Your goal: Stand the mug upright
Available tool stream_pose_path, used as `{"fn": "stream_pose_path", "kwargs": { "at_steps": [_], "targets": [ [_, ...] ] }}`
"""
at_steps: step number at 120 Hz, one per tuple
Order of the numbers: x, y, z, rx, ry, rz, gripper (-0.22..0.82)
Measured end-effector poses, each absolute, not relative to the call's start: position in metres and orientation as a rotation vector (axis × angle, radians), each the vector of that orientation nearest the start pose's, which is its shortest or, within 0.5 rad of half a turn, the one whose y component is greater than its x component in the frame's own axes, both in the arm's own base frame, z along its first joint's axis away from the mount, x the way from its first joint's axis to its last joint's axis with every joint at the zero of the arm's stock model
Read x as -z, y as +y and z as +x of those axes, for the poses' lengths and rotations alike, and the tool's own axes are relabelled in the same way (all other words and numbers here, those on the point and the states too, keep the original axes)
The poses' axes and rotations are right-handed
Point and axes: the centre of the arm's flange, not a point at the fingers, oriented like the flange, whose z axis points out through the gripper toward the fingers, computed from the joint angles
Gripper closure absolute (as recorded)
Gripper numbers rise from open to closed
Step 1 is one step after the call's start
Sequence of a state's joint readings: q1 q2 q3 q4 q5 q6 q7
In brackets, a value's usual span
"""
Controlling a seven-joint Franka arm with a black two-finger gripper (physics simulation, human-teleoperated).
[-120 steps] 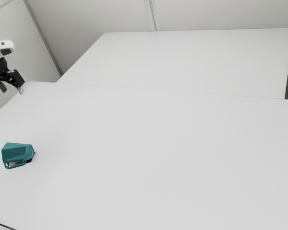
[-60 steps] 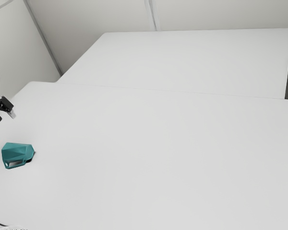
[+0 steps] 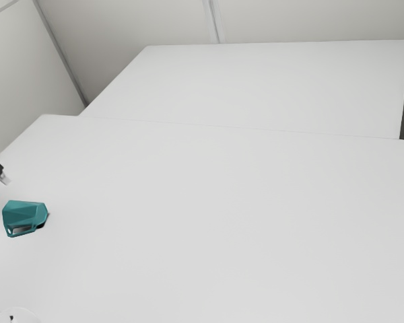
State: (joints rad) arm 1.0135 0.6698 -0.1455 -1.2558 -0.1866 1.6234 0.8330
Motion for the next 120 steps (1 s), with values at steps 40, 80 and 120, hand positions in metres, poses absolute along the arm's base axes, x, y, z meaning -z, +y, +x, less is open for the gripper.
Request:
{"fn": "stream_pose_path", "kwargs": {
  "at_steps": [40,80,120],
  "targets": [
    [-0.307,0.544,0.434,0.007,-0.134,-3.676,0.0],
    [-0.304,0.544,0.422,0.131,-0.166,-3.78,0.0],
    [-0.29,0.539,0.411,0.163,-0.195,-3.882,0.02]
  ]
}}
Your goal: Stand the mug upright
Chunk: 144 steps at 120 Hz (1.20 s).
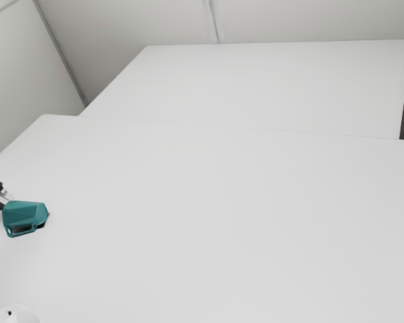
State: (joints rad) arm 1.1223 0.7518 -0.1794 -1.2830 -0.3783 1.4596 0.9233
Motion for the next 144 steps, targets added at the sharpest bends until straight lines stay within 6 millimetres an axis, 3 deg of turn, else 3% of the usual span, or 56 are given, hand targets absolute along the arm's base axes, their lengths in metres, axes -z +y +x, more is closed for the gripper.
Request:
{"fn": "stream_pose_path", "kwargs": {
  "at_steps": [56,112,144],
  "targets": [
    [-0.283,0.528,0.405,-0.12,0.139,2.274,0.42],
    [-0.282,0.521,0.402,-0.157,0.157,2.191,0.7],
    [-0.287,0.517,0.406,-0.172,0.143,2.173,0.77]
  ]
}}
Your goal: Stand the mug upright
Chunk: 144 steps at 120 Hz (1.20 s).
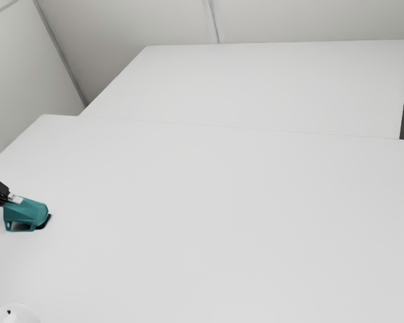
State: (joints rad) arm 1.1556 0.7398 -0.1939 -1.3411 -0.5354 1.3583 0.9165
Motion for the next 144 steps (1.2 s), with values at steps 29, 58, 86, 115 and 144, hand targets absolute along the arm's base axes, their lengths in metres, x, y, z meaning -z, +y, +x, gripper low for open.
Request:
{"fn": "stream_pose_path", "kwargs": {
  "at_steps": [29,58,86,115,144],
  "targets": [
    [-0.296,0.51,0.411,-0.173,0.118,2.156,0.78],
    [-0.314,0.5,0.418,-0.159,0.096,2.166,0.79],
    [-0.369,0.45,0.456,-0.108,-0.006,2.241,0.79],
    [-0.426,0.356,0.495,-0.029,-0.111,2.372,0.79],
    [-0.442,0.253,0.55,0.082,-0.236,2.559,0.79]
  ]
}}
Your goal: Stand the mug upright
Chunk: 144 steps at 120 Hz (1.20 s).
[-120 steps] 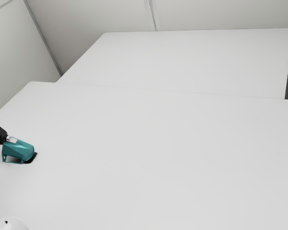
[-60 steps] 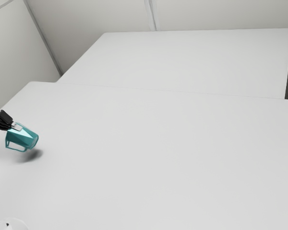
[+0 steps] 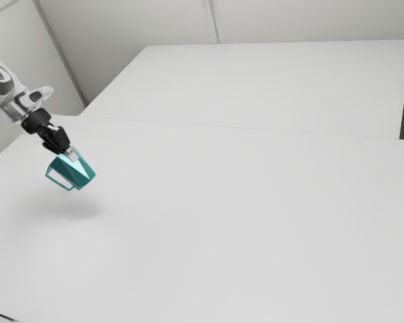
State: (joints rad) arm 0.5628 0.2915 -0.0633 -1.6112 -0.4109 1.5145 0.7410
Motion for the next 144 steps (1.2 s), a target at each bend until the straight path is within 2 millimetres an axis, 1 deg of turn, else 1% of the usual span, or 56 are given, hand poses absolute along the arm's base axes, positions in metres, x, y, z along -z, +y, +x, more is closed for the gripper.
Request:
{"fn": "stream_pose_path", "kwargs": {
  "at_steps": [7,13,19,23,34,50,72,89,112,125,144],
  "targets": [
    [-0.443,0.22,0.563,0.107,-0.276,2.613,0.79],
    [-0.443,0.19,0.571,0.121,-0.303,2.666,0.79],
    [-0.439,0.164,0.574,0.131,-0.319,2.715,0.79],
    [-0.435,0.151,0.575,0.134,-0.316,2.743,0.79],
    [-0.426,0.126,0.577,0.132,-0.302,2.83,0.79],
    [-0.427,0.094,0.583,0.1,-0.296,2.964,0.79],
    [-0.424,0.054,0.599,0.029,-0.287,3.097,0.79],
    [-0.402,0.038,0.611,0.011,-0.247,3.153,0.79],
    [-0.367,0.019,0.625,0.033,-0.219,3.215,0.79],
    [-0.36,0.01,0.633,0.024,-0.207,3.244,0.78],
    [-0.355,0.004,0.638,0.013,-0.175,3.266,0.78]
  ]
}}
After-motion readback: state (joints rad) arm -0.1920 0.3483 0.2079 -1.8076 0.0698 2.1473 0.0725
